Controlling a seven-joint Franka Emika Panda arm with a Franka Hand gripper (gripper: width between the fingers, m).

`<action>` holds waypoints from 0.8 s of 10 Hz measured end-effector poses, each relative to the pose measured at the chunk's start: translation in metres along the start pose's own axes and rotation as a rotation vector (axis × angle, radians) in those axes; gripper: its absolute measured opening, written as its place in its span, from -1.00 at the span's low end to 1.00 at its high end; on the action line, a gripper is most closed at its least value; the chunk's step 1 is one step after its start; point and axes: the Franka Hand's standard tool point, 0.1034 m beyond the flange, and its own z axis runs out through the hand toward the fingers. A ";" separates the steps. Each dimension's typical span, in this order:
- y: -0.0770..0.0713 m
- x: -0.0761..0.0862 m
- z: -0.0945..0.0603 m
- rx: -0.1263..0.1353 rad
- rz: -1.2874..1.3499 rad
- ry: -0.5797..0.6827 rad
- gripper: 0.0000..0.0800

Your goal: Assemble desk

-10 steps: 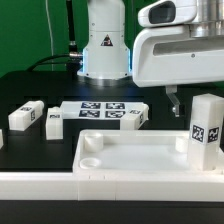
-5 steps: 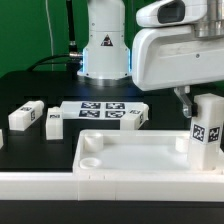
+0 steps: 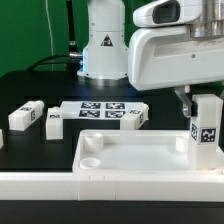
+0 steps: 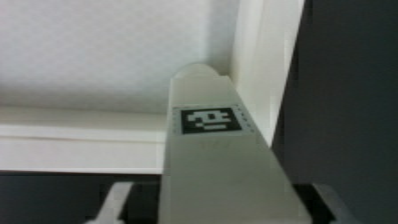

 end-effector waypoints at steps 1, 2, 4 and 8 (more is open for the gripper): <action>0.003 0.001 -0.001 0.001 0.076 0.005 -0.26; 0.006 0.001 -0.001 -0.002 0.143 0.007 -0.26; 0.008 -0.001 -0.001 -0.007 0.319 0.007 -0.26; 0.024 -0.003 -0.002 -0.041 0.611 0.025 -0.25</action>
Offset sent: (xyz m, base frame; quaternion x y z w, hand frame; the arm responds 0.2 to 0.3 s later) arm -0.0126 -0.0023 -0.0007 -0.0022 -0.0055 0.2693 0.9630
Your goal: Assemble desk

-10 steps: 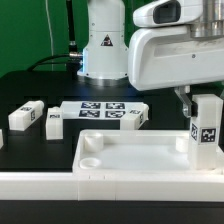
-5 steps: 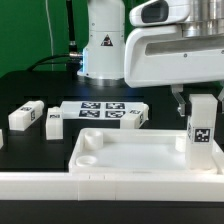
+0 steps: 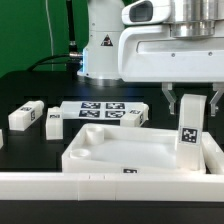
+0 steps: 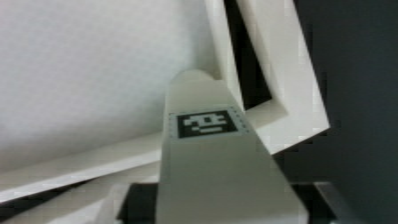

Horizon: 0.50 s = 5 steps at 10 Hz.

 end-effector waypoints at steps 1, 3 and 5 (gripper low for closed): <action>0.005 0.003 -0.001 -0.014 0.057 0.009 -0.24; 0.007 0.004 0.000 -0.019 0.105 0.012 -0.24; 0.006 0.003 0.000 -0.018 0.095 0.012 0.36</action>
Offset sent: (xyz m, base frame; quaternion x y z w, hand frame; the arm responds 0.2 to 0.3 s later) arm 0.0000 0.0000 0.0000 0.0000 0.0000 0.0000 1.0000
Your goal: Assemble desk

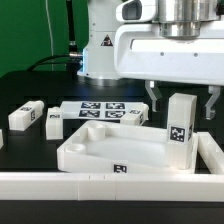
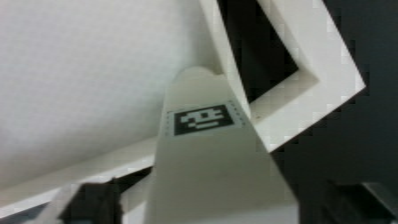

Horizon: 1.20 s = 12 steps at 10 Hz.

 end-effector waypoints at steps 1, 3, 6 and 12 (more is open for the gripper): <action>-0.005 -0.002 -0.007 0.012 -0.014 0.005 0.54; -0.001 -0.016 -0.031 0.027 -0.070 0.006 0.61; 0.044 -0.025 -0.054 0.026 -0.160 -0.002 0.62; 0.042 -0.027 -0.050 0.023 -0.162 -0.006 0.62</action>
Offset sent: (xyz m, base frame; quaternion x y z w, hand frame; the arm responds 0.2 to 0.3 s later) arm -0.0644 -0.0149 0.0443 0.0234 -0.0229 -0.0573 0.9978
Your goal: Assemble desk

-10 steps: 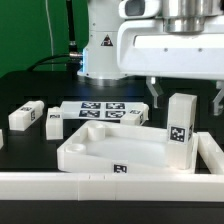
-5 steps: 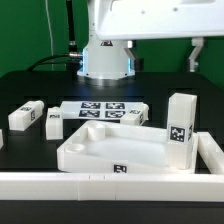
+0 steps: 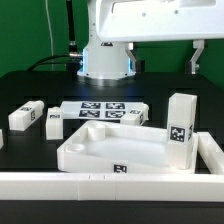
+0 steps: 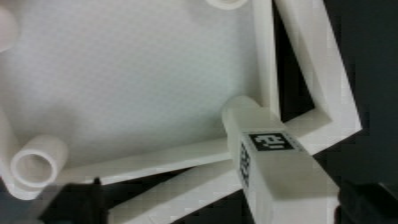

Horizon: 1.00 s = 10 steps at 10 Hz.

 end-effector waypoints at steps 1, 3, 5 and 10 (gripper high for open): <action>0.000 0.000 0.000 0.000 0.000 0.000 0.62; 0.011 -0.021 0.002 0.012 -0.004 0.025 0.62; 0.041 -0.056 0.012 0.007 -0.005 0.033 0.62; 0.057 -0.061 0.026 0.006 -0.054 0.054 0.62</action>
Offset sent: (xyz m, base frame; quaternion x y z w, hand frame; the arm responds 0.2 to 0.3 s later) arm -0.0921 -0.0052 -0.0139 0.0292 0.0250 0.0237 0.9990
